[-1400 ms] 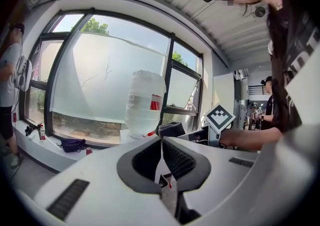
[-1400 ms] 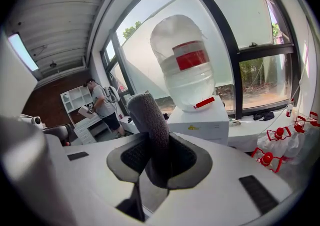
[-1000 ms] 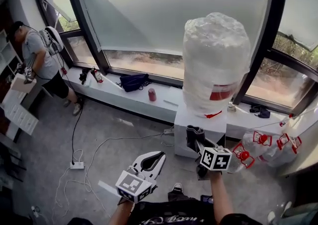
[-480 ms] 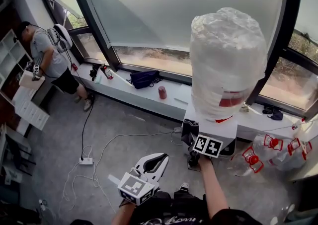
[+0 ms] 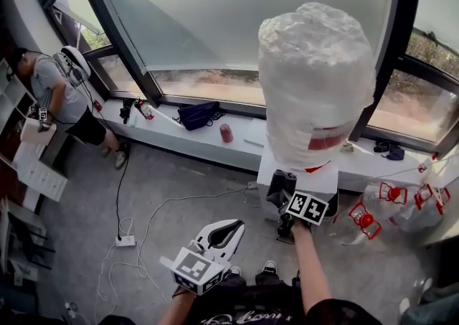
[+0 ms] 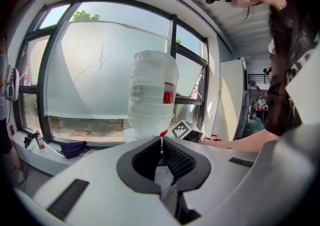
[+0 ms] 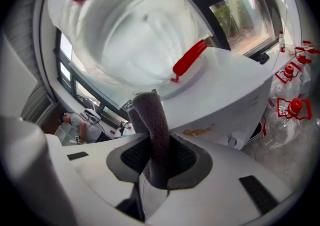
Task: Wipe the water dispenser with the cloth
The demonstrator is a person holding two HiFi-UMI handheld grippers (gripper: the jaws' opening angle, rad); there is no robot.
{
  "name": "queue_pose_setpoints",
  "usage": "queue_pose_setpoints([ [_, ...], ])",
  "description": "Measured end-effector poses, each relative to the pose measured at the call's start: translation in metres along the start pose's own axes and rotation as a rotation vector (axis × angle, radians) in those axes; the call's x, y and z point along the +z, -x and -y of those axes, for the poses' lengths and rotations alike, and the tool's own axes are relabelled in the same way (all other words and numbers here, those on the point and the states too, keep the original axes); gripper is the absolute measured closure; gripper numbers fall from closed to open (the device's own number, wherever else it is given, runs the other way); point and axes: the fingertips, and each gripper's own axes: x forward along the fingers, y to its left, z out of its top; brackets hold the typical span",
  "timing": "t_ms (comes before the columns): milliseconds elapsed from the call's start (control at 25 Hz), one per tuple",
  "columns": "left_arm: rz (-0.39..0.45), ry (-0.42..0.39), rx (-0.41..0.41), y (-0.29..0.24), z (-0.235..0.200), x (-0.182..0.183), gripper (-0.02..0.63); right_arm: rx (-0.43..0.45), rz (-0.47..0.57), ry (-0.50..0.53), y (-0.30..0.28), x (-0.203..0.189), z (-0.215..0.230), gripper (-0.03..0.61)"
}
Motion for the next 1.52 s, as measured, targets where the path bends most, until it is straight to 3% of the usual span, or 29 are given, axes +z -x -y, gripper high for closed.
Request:
queue_pose_setpoints([
  [400,-0.011,-0.021,-0.108,-0.019,0.014,0.004,0.594,-0.124,0.139,-0.116,0.066,0.041,0.096,0.472],
  [720,-0.021,-0.037,-0.160,-0.024,0.025,0.005,0.594,-0.269,0.188,-0.066,0.106,0.066,0.159,0.472],
  [880,-0.032,-0.042,-0.149,-0.019,0.020,0.005,0.594,-0.341,0.192,-0.023,0.125,0.070,0.180,0.474],
  [1080,-0.022,-0.031,-0.155,-0.007,0.012,0.002,0.594,-0.335,0.201,0.050,0.145,0.065,0.163,0.474],
  [1520,0.003,-0.036,-0.184,0.019,-0.010,-0.011,0.594,-0.199,0.075,0.233,0.113,-0.008,0.054,0.474],
])
